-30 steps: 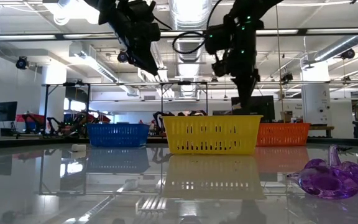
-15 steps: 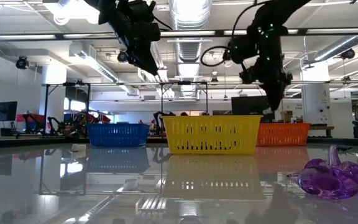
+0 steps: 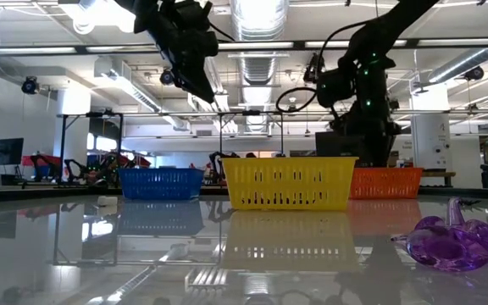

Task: Sort Halloween decoration
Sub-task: Put the white skeleton toy into the orange bin

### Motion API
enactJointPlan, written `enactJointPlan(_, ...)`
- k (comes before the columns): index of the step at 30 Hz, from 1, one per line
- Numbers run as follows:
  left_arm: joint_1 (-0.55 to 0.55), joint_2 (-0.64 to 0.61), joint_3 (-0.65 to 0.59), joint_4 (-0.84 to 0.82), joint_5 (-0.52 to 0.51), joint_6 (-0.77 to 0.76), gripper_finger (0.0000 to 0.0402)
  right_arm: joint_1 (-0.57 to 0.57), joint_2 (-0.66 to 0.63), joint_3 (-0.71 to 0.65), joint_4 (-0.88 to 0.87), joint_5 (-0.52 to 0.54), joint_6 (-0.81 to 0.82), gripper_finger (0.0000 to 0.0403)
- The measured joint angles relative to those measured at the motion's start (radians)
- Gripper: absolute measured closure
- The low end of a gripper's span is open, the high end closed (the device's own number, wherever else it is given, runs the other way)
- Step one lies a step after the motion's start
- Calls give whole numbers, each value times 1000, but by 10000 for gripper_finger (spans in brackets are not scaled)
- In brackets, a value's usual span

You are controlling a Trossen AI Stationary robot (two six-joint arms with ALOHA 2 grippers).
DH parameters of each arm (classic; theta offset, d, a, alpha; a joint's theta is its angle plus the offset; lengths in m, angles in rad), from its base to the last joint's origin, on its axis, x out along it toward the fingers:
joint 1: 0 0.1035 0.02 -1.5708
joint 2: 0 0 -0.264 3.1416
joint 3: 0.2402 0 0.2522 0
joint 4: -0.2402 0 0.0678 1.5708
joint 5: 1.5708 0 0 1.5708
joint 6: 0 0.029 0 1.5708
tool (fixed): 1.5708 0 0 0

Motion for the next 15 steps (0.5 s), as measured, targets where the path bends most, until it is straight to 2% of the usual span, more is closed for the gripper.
enactJointPlan(5, 0, 0, 0, -3, 0, 3, 274, 0, 0, 11, -4, 38, 2, 390)
enactJointPlan(15, 0, 0, 0, -2, 0, 6, 274, 5, 0, 73, -33, 26, 6, 390)
